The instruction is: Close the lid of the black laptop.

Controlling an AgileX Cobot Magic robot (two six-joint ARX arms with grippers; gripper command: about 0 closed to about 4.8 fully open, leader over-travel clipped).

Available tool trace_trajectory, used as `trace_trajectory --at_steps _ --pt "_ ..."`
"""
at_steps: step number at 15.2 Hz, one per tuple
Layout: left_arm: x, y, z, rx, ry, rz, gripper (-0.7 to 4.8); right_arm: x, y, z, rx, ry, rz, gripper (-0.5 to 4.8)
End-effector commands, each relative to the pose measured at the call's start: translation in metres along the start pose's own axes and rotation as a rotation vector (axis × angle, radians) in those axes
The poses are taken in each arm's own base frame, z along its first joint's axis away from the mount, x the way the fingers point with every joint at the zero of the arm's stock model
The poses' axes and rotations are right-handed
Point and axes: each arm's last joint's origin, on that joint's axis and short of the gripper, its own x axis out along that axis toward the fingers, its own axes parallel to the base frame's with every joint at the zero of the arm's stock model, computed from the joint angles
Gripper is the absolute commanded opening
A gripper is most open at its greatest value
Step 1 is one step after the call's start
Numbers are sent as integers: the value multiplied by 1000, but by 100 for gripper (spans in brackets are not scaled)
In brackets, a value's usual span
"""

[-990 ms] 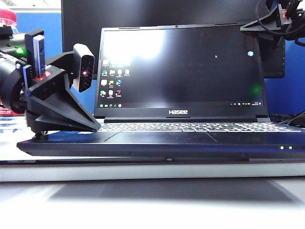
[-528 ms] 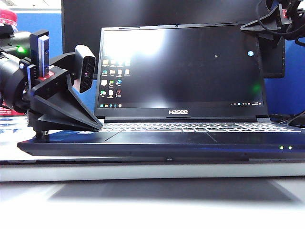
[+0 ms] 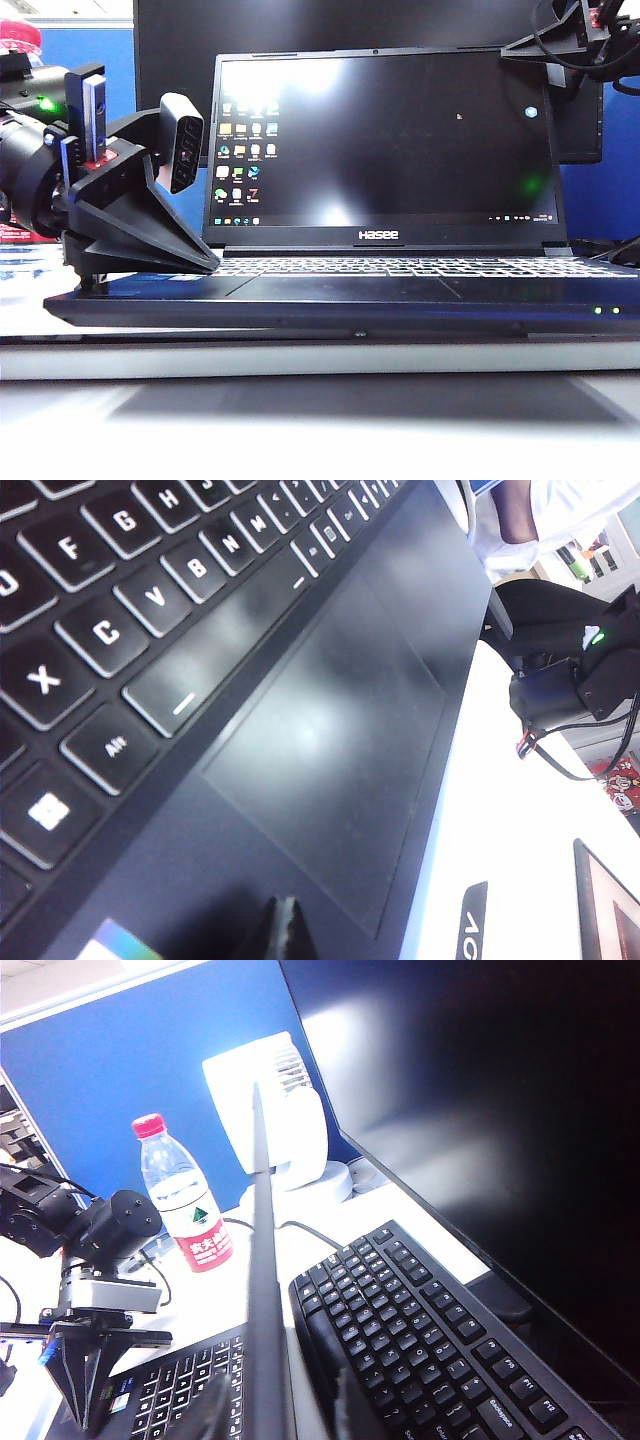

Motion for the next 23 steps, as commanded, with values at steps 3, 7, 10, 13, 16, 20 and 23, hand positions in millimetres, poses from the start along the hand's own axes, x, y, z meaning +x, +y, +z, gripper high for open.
trace_trajectory --at_steps 3,7,10,13,16,20,23 --pt "7 9 -12 -58 25 -29 -5 0 3 7 -37 -1 2 141" --pt "7 9 -12 -56 27 -25 -5 0 7 16 -79 -9 -49 176" --pt "7 9 -12 -56 27 -22 -5 -1 10 20 -96 -11 -52 180" --pt "7 10 -12 -57 31 -11 -5 -14 9 18 -67 -16 -78 180" --pt "7 10 -12 -51 29 0 -5 -28 8 18 -43 -23 -101 175" --pt "7 10 -11 -45 25 0 -5 -25 9 17 -34 -20 -83 175" --pt "7 10 -11 -43 24 1 -5 -25 9 16 -16 -18 -62 165"
